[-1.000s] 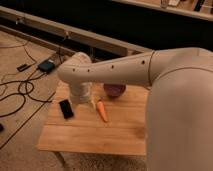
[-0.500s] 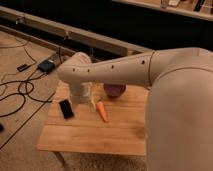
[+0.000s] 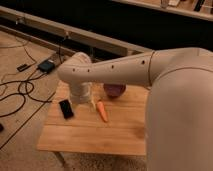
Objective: Wipe the white sponge on the table
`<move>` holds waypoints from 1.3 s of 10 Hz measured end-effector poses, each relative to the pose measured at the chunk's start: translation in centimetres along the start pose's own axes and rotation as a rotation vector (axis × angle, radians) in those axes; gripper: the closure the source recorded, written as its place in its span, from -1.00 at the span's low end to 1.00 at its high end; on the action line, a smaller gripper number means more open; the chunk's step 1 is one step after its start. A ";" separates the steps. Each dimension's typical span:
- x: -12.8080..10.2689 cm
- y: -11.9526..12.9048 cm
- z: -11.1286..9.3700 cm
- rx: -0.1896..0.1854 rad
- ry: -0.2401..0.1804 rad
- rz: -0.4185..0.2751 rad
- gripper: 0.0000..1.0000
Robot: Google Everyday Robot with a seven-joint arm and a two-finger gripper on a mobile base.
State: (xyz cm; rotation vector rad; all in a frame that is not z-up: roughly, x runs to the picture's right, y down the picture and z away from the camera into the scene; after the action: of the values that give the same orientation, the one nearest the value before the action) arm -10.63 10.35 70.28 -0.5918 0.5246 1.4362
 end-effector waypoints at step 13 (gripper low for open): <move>-6.7 -10.2 4.6 0.075 0.011 0.120 -0.30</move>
State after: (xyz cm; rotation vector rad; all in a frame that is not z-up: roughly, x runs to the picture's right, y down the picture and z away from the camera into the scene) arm -1.05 7.90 78.78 -0.5156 0.6289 1.5199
